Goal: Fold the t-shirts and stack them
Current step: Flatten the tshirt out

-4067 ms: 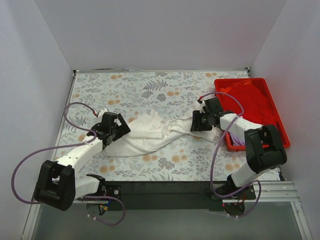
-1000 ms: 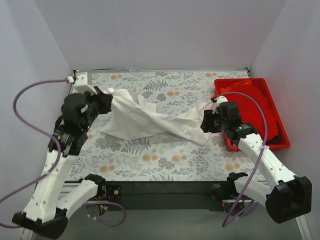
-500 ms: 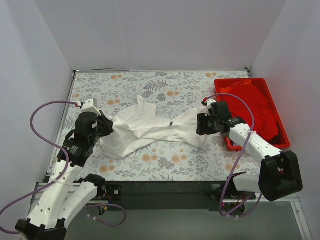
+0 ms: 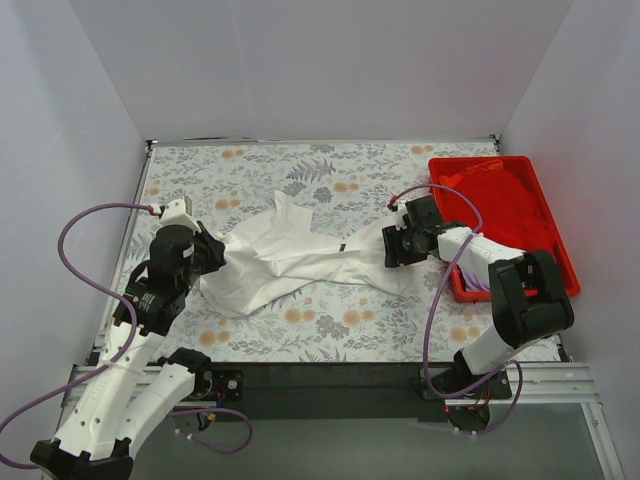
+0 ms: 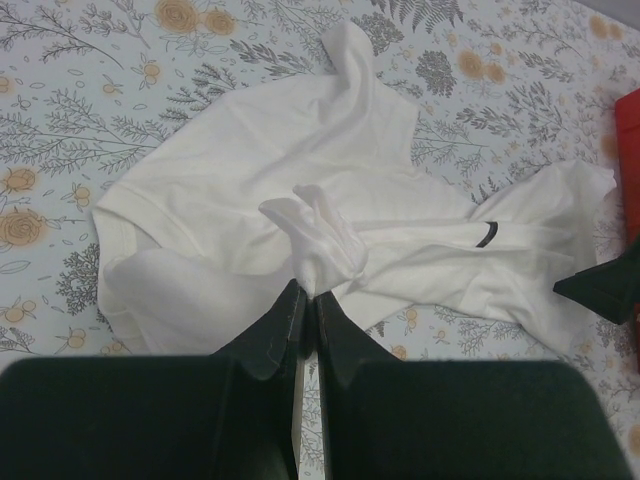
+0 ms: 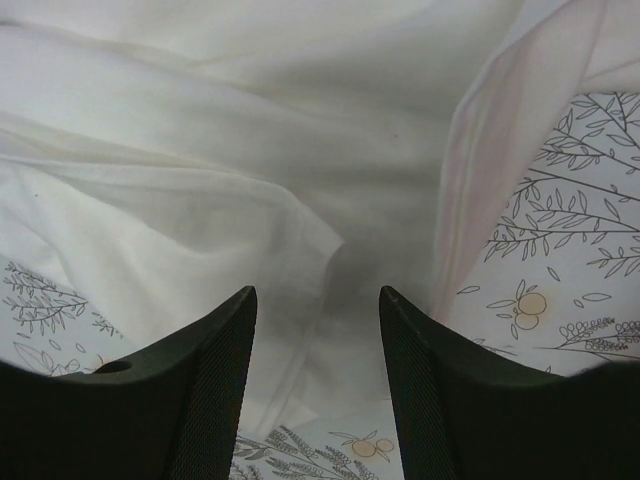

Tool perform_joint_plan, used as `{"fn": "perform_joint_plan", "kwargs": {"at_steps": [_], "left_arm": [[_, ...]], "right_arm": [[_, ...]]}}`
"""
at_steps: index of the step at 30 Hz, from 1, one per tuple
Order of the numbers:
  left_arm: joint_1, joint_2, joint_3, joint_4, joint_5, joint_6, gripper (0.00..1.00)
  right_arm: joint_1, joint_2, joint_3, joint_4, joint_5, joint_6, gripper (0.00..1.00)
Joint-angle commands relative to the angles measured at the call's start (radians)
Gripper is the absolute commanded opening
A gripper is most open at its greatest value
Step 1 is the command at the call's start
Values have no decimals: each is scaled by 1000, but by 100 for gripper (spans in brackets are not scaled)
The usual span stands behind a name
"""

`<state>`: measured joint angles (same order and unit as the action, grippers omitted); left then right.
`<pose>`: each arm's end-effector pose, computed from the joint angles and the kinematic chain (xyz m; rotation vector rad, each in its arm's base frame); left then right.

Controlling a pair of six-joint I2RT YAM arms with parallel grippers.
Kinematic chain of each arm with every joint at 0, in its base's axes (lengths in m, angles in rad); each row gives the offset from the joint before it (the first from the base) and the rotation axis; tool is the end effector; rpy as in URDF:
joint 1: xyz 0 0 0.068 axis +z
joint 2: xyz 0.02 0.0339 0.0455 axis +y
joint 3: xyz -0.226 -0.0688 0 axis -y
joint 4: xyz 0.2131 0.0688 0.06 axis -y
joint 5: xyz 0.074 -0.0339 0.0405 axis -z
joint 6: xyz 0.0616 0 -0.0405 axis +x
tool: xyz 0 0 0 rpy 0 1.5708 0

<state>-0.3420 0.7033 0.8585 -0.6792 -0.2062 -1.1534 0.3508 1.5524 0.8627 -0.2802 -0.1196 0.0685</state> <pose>0.1598 -0.0435 0.2847 -0.9684 1.9287 -0.6819 0.2743 0.1082 0.1387 -0.4072 2.5282 0.3150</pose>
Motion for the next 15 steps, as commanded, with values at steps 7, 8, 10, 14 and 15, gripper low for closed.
{"fn": "perform_joint_plan", "kwargs": {"at_steps": [7,8,10,14,15], "left_arm": [[5,5,11,6,-10,6,0],[5,7,13,6,-7,4,0],[5,12,13,7,-6,6,0],[5,12,13,6,-4,6,0],[6,13,11,7,-4,6,0]], "right_arm": [[-15,61,76,68,-63,-47,58],[-15,70,81,69,-68,-47,58],[-16,78,82,70,-77,-52,58],[-16,95,79,78,-104,-55,56],[-16,97,78,79,-109,-55,55]]}}
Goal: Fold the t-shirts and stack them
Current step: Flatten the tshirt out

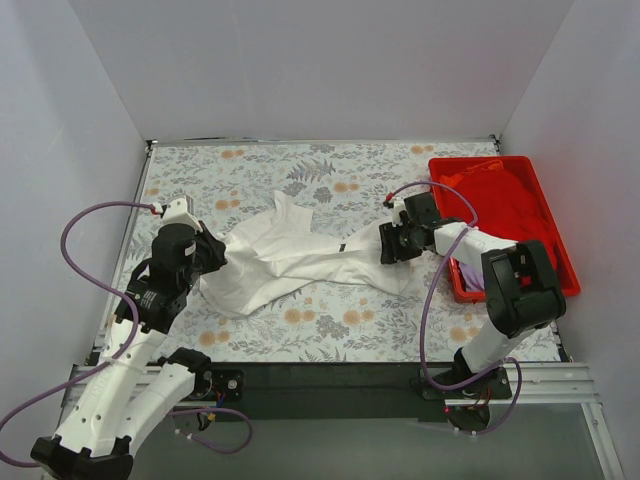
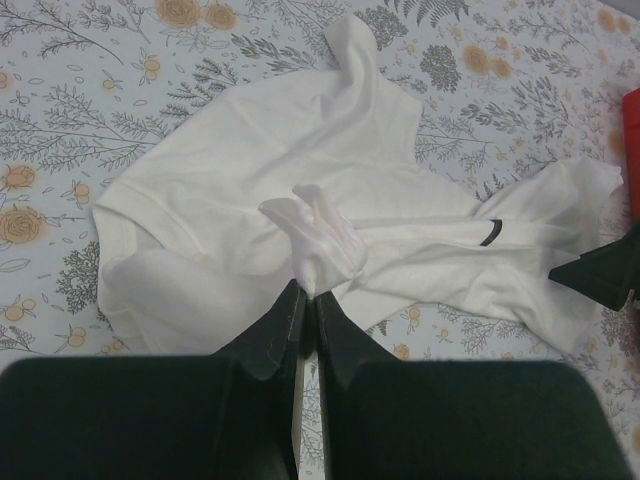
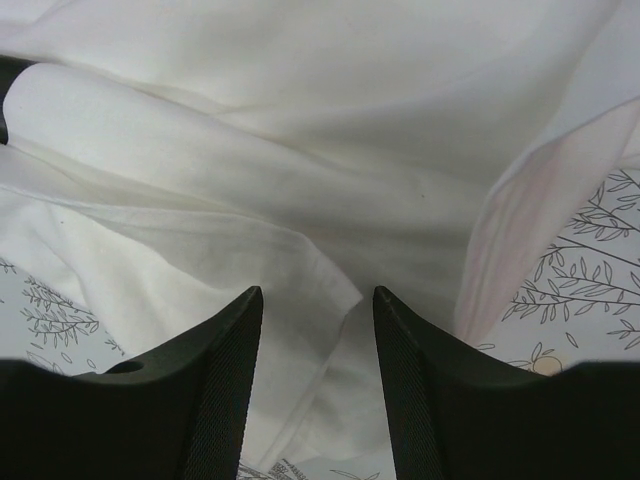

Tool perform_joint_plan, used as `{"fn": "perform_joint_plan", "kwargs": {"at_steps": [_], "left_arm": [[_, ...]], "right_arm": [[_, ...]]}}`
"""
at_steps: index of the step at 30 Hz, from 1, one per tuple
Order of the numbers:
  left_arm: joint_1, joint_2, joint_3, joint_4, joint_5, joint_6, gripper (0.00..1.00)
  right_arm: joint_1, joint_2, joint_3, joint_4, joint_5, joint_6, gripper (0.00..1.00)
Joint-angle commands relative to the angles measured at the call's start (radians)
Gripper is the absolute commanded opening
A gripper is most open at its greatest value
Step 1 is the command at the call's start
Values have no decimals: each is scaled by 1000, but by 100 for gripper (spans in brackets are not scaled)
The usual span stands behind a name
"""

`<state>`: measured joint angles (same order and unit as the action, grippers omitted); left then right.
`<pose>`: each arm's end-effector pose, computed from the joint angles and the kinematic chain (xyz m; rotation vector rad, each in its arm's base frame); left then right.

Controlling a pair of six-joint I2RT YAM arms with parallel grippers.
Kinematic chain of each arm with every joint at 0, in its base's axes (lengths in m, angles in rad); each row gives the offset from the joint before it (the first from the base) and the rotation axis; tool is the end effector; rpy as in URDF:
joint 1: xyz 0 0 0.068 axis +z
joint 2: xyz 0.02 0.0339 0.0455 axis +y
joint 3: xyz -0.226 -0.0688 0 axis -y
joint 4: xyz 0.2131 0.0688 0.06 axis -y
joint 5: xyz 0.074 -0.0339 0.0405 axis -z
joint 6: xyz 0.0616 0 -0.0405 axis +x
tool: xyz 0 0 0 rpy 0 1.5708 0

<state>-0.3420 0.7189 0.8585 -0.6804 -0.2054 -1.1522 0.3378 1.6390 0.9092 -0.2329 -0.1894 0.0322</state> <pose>0.1622 -0.0444 0.2823 -0.9715 1.9443 -0.6704 0.2896 0.1140 0.1312 -0.4635 2.5102 0.3855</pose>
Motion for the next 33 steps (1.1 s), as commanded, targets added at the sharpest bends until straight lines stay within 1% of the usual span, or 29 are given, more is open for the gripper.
{"fn": "perform_joint_plan", "kwargs": {"at_steps": [1,6,10,11,12,13,15,18,19,21,22,23,24,25,26,27,28,29,30,31,32,33], "left_arm": [[5,-3,13,8,-5,6,0],[5,1,5,8,3,2,0],[5,8,4,15,3,2,0],[5,8,4,16,3,3,0],[5,11,4,16,-2,3,0],[5,13,5,18,0,3,0],[5,19,5,18,-5,5,0],[5,28,2,24,-3,6,0],[5,45,2,24,-8,8,0],[5,63,11,42,-18,19,0],[5,98,16,68,-49,32,0],[5,118,22,88,-69,42,0],[5,149,46,110,-96,52,0],[6,213,63,167,-144,89,0],[9,258,88,204,-170,113,0],[30,304,150,241,-190,143,0],[52,353,206,274,-199,163,0],[84,473,264,324,-172,181,0],[157,532,327,340,-143,180,0],[193,607,505,340,-106,168,0],[214,731,596,337,-77,152,0],[230,805,711,331,-78,157,0]], "right_arm": [[-3,12,30,33,-42,-20,55],[-3,7,34,38,-53,-23,49],[-3,10,49,38,-56,-25,40],[-3,15,51,37,-58,-25,33],[-5,15,53,37,-59,-23,31],[-5,18,54,37,-61,-22,25],[-3,16,54,37,-61,-21,21],[-3,-2,56,33,-51,-21,9],[-3,-20,59,32,-51,-21,2],[-3,-42,86,14,-35,-20,1],[-3,-60,103,1,-12,-18,1],[-3,-65,156,-28,1,-21,1],[-3,-71,186,-42,13,-23,1],[-3,-74,225,-57,42,-29,1],[-3,-71,265,-86,63,-29,1],[-5,-67,361,-95,88,-29,1],[-6,-48,414,-108,143,-72,1],[-9,-33,469,-120,168,-84,1],[-20,-15,610,-149,185,-95,1],[-26,25,678,-161,232,-107,1],[-34,48,763,-175,246,-135,1],[-49,73,839,-186,264,-149,1]]}}
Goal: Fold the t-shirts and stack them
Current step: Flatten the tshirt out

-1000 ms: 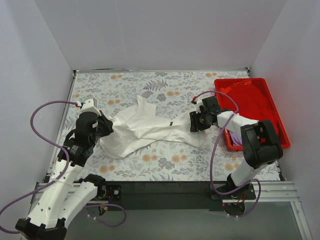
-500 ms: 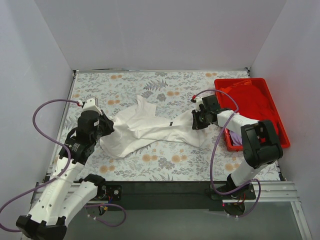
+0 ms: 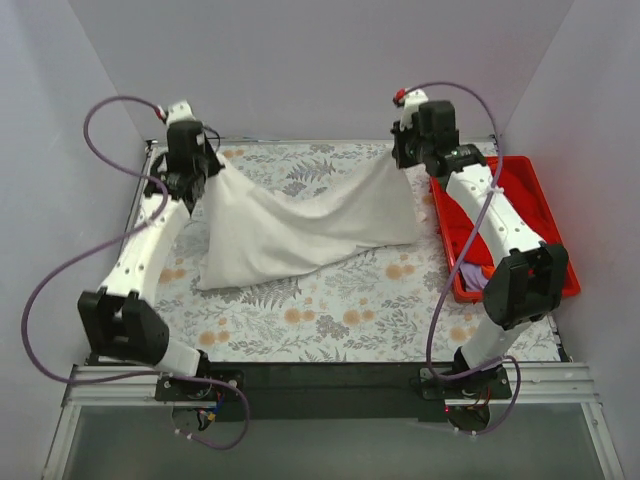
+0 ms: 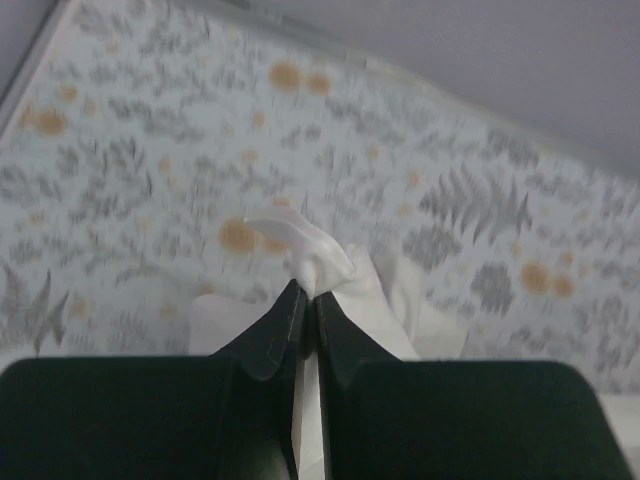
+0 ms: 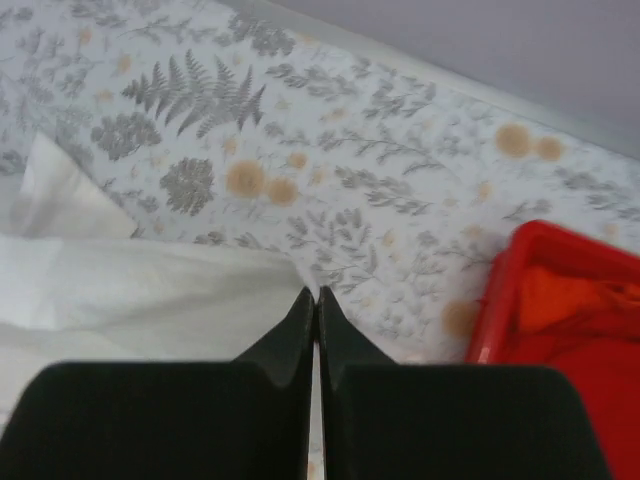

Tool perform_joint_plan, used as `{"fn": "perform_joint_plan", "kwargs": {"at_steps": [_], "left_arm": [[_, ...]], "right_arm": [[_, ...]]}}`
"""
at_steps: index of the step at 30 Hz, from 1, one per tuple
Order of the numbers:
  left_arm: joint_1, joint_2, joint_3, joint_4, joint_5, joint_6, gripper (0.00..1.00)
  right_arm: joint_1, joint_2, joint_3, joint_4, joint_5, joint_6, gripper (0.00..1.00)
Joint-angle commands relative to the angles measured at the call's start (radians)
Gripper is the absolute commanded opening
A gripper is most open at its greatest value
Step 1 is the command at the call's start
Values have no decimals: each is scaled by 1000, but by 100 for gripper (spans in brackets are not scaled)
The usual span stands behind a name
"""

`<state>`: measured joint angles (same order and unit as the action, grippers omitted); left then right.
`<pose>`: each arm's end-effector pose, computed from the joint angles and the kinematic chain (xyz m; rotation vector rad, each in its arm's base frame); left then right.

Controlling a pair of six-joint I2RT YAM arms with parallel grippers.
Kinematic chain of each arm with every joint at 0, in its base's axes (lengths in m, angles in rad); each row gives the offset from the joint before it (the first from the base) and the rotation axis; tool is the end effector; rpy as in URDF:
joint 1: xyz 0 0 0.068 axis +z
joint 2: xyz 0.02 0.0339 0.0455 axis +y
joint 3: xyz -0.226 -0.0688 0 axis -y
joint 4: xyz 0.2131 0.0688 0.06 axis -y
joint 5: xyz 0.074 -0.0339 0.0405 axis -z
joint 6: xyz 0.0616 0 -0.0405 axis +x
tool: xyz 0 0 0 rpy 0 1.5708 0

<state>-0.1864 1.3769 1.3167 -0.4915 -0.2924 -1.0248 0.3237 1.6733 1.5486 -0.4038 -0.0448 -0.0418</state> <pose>0.3040 -0.0393 0.3126 -1.0209 1.8630 -0.4171 0.3585 0.1232 0.3030 -0.4094 2.0659 0.2166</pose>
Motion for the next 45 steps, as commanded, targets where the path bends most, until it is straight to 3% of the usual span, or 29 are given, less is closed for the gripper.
{"fn": "perform_joint_plan", "kwargs": {"at_steps": [1,4,5,6,7,9,10,14,16,18,22,25,28,29,30,32,33,34,36,37,38,39,42,45], "left_arm": [[93,213,476,107,6,34,0],[110,472,902,-31,9,40,0],[113,528,1125,-41,15,45,0],[114,492,1109,0,25,45,0],[117,431,1030,157,41,49,0],[119,276,802,293,65,71,0],[117,242,759,348,74,77,0],[117,64,525,378,99,107,0],[117,-14,336,389,76,108,0],[117,-152,213,381,62,92,0],[116,-390,-188,297,-2,-53,0],[116,-551,-478,187,-21,-246,0],[116,-717,-658,38,-1,-475,0],[114,-757,-727,-5,16,-522,3],[98,-786,-747,-54,18,-591,10],[82,-861,-748,-189,12,-633,15],[61,-889,-732,-231,-17,-655,28],[50,-933,-712,-307,-36,-672,39],[41,-998,-634,-382,-50,-673,57],[41,-1059,-605,-401,-56,-672,70],[41,-1084,-564,-412,-59,-664,75],[41,-1102,-545,-421,-54,-650,77],[41,-1101,-505,-412,-18,-572,82],[41,-983,-528,-340,87,-495,82]], "right_arm": [[-41,87,364,-33,152,-87,1],[-66,149,645,-47,224,-130,1],[-71,155,694,-43,230,-150,1],[-78,152,727,-27,237,-161,1],[-78,113,716,37,250,-174,1],[-80,-13,613,139,250,-216,1],[-80,-64,464,245,232,-228,1],[-80,-268,164,358,148,-263,1],[-80,-358,43,356,129,-268,1],[-81,-426,-147,358,115,-250,1],[-80,-620,-469,349,53,-141,1],[-81,-711,-704,339,-15,-5,2],[-81,-773,-871,300,-76,146,6],[-81,-791,-912,287,-93,187,7],[-81,-806,-944,275,-114,235,9],[-81,-860,-1022,214,-153,281,17],[-80,-894,-1039,189,-171,302,22],[-81,-911,-1067,162,-206,312,37],[-80,-955,-1084,59,-239,335,55],[-80,-971,-1094,22,-262,338,59],[-78,-989,-1096,-10,-265,353,61],[-78,-1018,-1093,-13,-306,361,75],[-78,-1012,-1049,-10,-339,388,77],[-78,-922,-1003,38,-357,378,76]]}}
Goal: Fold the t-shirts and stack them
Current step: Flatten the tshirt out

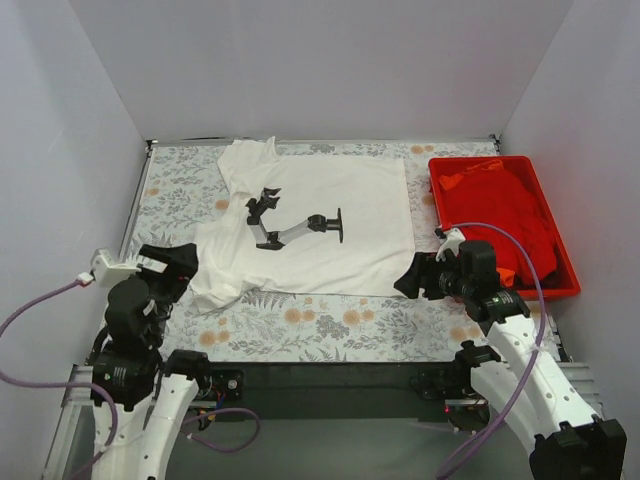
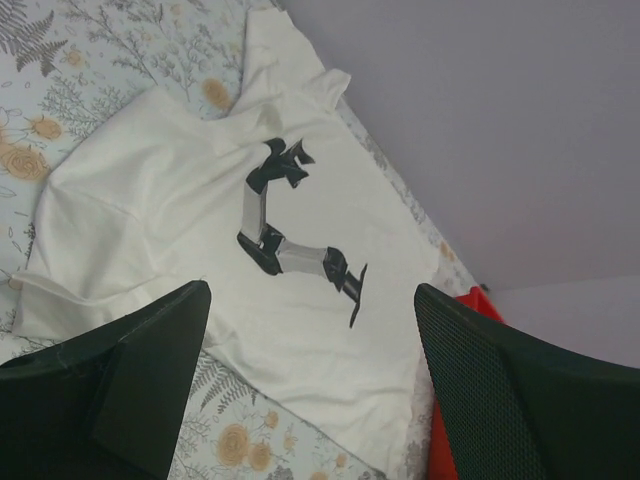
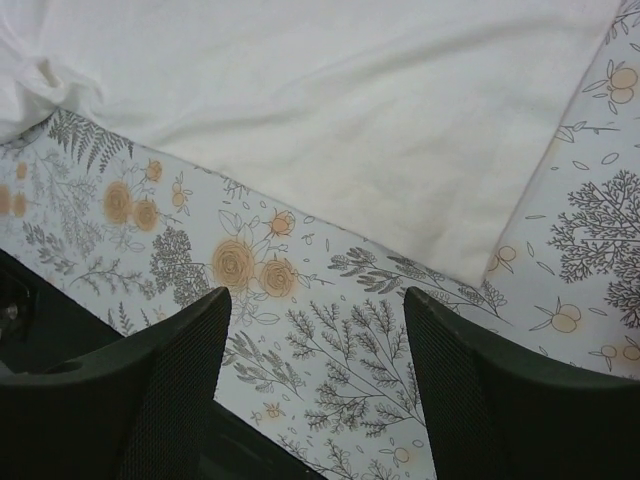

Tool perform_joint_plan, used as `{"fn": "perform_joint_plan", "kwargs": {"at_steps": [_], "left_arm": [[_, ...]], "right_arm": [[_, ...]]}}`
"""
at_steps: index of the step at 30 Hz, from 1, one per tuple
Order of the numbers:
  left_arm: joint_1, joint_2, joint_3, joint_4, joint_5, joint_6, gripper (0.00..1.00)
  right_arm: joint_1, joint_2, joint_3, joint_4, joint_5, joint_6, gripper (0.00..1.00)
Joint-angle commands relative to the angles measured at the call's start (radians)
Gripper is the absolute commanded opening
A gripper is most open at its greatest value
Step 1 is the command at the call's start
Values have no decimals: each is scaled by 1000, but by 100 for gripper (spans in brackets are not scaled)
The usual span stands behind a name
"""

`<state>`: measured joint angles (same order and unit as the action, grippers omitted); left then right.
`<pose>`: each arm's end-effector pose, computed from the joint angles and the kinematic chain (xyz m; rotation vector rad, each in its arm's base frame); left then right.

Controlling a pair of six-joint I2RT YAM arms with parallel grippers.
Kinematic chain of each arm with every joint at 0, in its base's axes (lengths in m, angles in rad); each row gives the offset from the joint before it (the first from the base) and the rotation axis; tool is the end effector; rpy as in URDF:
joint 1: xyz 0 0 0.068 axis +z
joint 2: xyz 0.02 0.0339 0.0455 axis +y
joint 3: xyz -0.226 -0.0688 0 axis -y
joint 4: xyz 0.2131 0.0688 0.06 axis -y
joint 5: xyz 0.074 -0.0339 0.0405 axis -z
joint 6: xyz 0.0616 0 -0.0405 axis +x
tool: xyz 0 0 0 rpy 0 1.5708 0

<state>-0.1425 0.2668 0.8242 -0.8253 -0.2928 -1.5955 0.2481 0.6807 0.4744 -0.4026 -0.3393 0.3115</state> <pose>0.0811 0.0063 0.3015 -1.4389 1.2937 -0.9366 0.1632 0.0625 0.1953 -0.1276 2.2189 0.6835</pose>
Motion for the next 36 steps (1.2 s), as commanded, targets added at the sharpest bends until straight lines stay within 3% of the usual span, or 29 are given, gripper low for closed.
{"fn": "perform_joint_plan", "kwargs": {"at_steps": [1,5,8,13,19,21,26,31,36], "left_arm": [[-3,164,-49,20,151,83,83],[-3,423,-92,172,225,118,83],[-2,556,-89,293,164,146,77],[26,853,-34,429,49,193,59],[89,1096,76,541,47,256,38],[106,1159,130,564,46,272,35],[136,1351,193,565,52,287,24],[179,1411,138,534,37,263,19],[268,1344,14,488,37,215,9]], "right_arm": [[-3,97,84,50,-53,15,75],[-1,236,141,108,-4,5,70],[-3,356,178,131,22,0,69],[-6,476,149,171,88,11,67],[-6,526,86,240,76,37,65],[-6,537,69,260,69,41,57],[-9,565,46,272,75,51,55],[-15,557,17,269,117,58,53],[-49,530,-22,243,152,69,53]]}}
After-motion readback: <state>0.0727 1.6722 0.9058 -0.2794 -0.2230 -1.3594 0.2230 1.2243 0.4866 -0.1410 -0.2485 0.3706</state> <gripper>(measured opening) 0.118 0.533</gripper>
